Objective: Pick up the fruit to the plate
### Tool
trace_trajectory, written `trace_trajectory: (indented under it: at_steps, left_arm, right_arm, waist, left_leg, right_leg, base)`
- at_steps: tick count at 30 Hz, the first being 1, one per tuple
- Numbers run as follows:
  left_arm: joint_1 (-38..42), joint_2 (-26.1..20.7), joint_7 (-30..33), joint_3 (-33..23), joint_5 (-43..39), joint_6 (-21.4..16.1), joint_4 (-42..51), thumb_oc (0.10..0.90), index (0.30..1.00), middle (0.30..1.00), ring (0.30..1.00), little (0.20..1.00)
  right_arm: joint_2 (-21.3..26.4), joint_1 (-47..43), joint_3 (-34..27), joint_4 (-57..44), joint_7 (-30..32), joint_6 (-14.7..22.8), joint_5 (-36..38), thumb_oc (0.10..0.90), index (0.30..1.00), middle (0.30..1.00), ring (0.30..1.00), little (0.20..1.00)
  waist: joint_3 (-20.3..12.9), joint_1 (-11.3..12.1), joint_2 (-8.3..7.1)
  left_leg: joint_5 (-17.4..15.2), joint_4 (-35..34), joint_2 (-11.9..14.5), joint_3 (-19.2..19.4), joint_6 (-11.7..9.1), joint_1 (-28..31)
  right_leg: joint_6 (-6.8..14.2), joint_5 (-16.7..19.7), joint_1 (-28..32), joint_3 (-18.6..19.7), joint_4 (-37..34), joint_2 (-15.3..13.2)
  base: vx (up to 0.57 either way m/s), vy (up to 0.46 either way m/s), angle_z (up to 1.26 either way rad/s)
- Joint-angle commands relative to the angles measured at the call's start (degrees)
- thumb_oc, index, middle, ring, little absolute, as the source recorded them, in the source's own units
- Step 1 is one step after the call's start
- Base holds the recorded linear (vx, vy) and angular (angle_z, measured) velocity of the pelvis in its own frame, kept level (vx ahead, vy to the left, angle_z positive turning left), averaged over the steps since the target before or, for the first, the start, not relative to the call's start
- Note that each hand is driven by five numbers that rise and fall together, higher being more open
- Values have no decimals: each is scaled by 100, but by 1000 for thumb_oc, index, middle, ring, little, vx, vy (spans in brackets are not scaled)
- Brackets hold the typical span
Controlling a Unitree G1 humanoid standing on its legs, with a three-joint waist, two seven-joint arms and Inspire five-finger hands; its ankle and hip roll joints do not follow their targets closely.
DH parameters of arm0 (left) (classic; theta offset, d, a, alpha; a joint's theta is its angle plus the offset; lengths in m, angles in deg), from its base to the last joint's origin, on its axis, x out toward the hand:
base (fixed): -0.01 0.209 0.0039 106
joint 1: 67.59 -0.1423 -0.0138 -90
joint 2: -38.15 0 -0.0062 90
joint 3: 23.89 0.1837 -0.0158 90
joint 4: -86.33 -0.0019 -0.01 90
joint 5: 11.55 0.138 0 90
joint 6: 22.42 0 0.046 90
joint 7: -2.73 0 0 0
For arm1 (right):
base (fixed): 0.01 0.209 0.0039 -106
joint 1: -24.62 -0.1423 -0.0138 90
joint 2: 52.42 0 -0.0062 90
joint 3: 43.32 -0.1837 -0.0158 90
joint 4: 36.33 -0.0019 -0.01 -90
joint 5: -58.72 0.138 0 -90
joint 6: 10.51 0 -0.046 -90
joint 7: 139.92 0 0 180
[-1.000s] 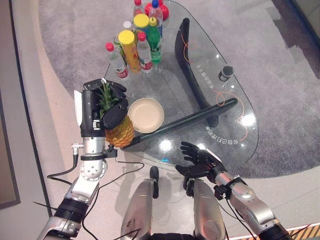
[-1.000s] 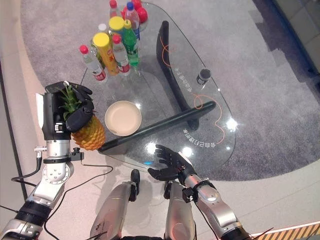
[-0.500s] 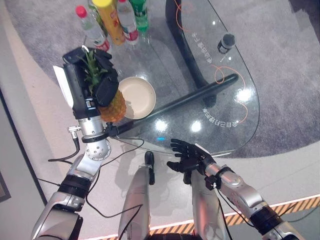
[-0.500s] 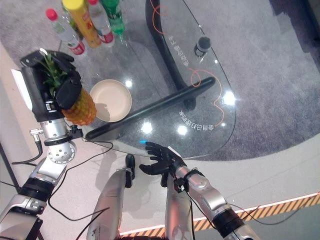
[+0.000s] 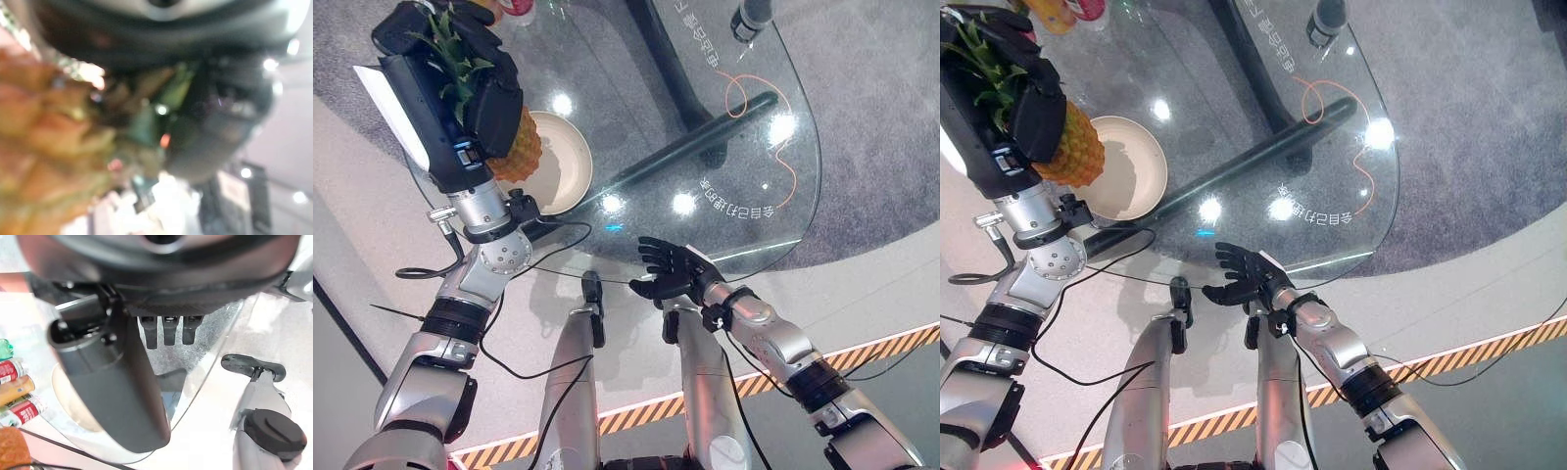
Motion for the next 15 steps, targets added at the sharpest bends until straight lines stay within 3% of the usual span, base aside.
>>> trace_trajectory:
  at_steps: [1, 15]
  left_arm:
    - [833, 116, 670, -156, 559, -638, 366, 100, 300, 300, 300, 200]
    - [1523, 355, 1309, 54, 875, -655, -577, 100, 300, 300, 300, 200]
  right_arm:
    - [16, -88, -62, -494, -8, 36, 247, 800, 900, 900, 900, 900]
    - [195, -541, 3, -283, -56, 255, 364, 800, 900, 900, 900, 900]
  waist:
    - [-147, 147, 45]
    - [-147, -47, -16]
  left_leg:
    - [-28, -443, -497, 277, -66, 65]
    - [0, -399, -611, 285, -138, -683]
  right_leg:
    - [319, 72, -17, -344, 208, 238]
    - [193, 229, -815, -339, 142, 404]
  base:
    - [-20, 67, -9]
    - [-16, 41, -4]
